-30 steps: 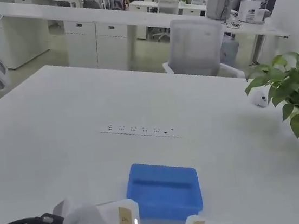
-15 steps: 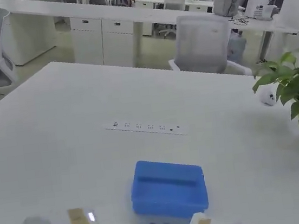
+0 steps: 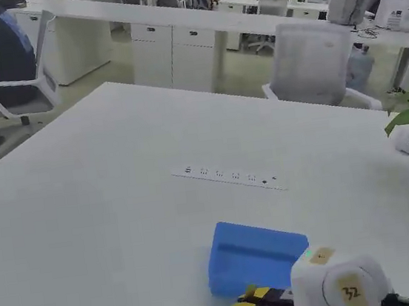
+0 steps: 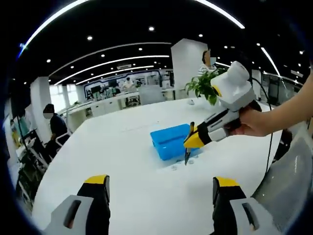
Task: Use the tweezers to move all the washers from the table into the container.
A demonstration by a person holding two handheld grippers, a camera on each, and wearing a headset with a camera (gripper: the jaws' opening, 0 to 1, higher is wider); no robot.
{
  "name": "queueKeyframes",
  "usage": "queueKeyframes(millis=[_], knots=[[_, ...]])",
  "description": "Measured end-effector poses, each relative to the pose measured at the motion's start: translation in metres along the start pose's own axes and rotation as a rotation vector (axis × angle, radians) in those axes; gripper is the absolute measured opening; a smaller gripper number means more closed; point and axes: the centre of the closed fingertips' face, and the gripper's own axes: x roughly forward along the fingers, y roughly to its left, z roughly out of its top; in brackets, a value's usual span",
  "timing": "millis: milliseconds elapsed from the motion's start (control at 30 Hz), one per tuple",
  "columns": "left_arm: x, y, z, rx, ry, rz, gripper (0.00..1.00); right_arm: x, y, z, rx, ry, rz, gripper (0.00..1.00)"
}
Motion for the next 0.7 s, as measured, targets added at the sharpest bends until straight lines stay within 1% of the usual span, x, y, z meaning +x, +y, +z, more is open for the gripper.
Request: queueKeyframes(millis=[33, 67, 100, 133, 167, 200, 267, 300, 367, 400, 467, 533, 567, 633, 700], knots=[[0.001, -0.001, -0.003, -0.05, 0.01, 0.006, 0.88, 0.003, -0.002, 0.004, 0.043, -0.02, 0.001, 0.02], [0.001, 0.0, -0.002, -0.044, -0.002, 0.022, 0.89, 0.005, -0.004, 0.006, 0.066, -0.027, 0.007, 0.02], [0.002, -0.001, -0.002, -0.027, -0.007, 0.029, 0.91, 0.007, -0.006, 0.007, 0.074, -0.029, 0.005, 0.02], [0.002, 0.003, 0.002, 0.016, -0.027, 0.066, 0.94, 0.01, -0.008, 0.008, 0.08, -0.031, 0.002, 0.02], [0.001, 0.007, 0.007, 0.081, -0.061, 0.102, 0.98, 0.013, -0.008, 0.008, 0.077, -0.027, 0.003, 0.02], [0.001, 0.009, 0.007, 0.093, -0.068, 0.111, 0.98, 0.016, -0.008, 0.006, 0.078, -0.024, 0.003, 0.02], [0.0, 0.01, 0.005, 0.066, -0.062, 0.115, 0.99, 0.02, -0.011, 0.003, 0.075, -0.015, -0.011, 0.02], [0.0, 0.012, 0.006, 0.052, -0.069, 0.116, 0.99, 0.022, -0.012, 0.001, 0.071, -0.011, -0.016, 0.02], [-0.001, 0.014, 0.01, -0.013, -0.103, 0.112, 0.99, 0.025, -0.015, -0.003, 0.071, -0.004, -0.029, 0.02], [-0.001, 0.015, 0.009, -0.035, -0.102, 0.109, 0.99, 0.026, -0.016, -0.004, 0.091, -0.007, -0.027, 0.02], [0.0, 0.018, 0.007, -0.042, -0.091, 0.111, 0.99, 0.029, -0.015, -0.004, 0.107, -0.006, -0.022, 0.03], [0.001, 0.017, 0.005, -0.051, -0.084, 0.106, 0.99, 0.032, -0.013, -0.005, 0.091, 0.004, -0.017, 0.03], [0.001, 0.015, 0.005, -0.061, -0.082, 0.093, 0.99, 0.033, -0.012, -0.006, 0.082, 0.006, -0.018, 0.03], [0.001, 0.008, 0.009, -0.07, -0.104, 0.053, 0.99, 0.035, -0.012, -0.006, 0.079, 0.011, -0.018, 0.03], [0.0, 0.004, 0.012, -0.076, -0.125, 0.034, 0.99, 0.036, -0.012, -0.008, 0.077, 0.014, -0.02, 0.03]])
